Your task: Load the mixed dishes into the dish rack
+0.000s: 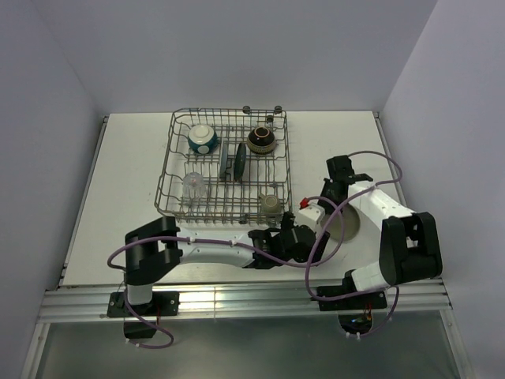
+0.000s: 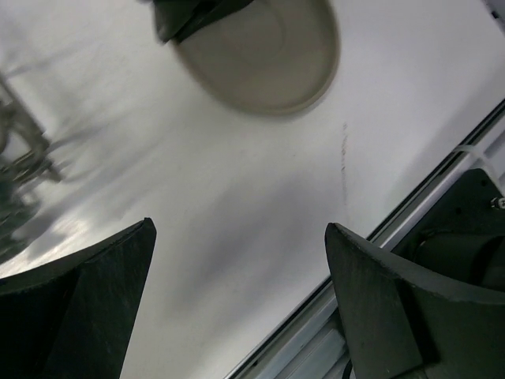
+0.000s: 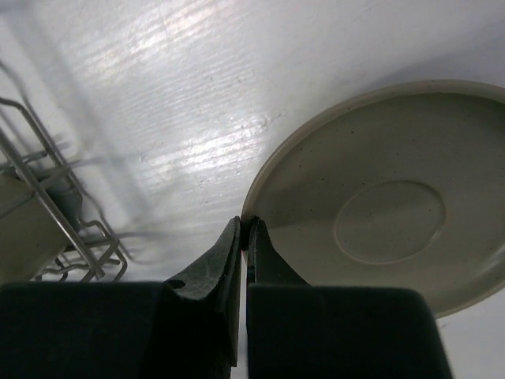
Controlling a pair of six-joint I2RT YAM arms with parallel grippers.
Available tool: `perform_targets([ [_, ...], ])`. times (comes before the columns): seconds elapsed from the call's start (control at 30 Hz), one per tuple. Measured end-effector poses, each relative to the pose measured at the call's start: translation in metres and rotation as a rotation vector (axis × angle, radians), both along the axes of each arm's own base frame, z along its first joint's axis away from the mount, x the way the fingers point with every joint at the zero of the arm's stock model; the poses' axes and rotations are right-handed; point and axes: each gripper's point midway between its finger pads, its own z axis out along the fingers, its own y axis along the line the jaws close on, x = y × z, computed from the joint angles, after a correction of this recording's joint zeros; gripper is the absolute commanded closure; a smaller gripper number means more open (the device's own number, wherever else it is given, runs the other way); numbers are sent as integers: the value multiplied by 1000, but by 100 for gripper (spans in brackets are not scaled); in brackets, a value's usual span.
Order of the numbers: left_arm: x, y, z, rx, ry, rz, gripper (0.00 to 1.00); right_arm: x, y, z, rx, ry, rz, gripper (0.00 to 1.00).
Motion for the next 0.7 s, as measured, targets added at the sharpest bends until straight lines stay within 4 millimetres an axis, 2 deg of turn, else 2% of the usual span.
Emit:
perform_targets([
  [0.2,0,-39,6,-70,-23,-65,4,-9,9,-5,66,-4,31,100],
  [0.3,-2,-52,4,-94,-9,-87,4,-12,9,-1,88,-17,32,100],
  [0.5,-3,-62,-2,-113,31,-83,4,-10,6,12,109,-64,17,100],
  [0.7,3,-62,1,-142,75,-36,6,-13,4,19,134,-87,12,100],
])
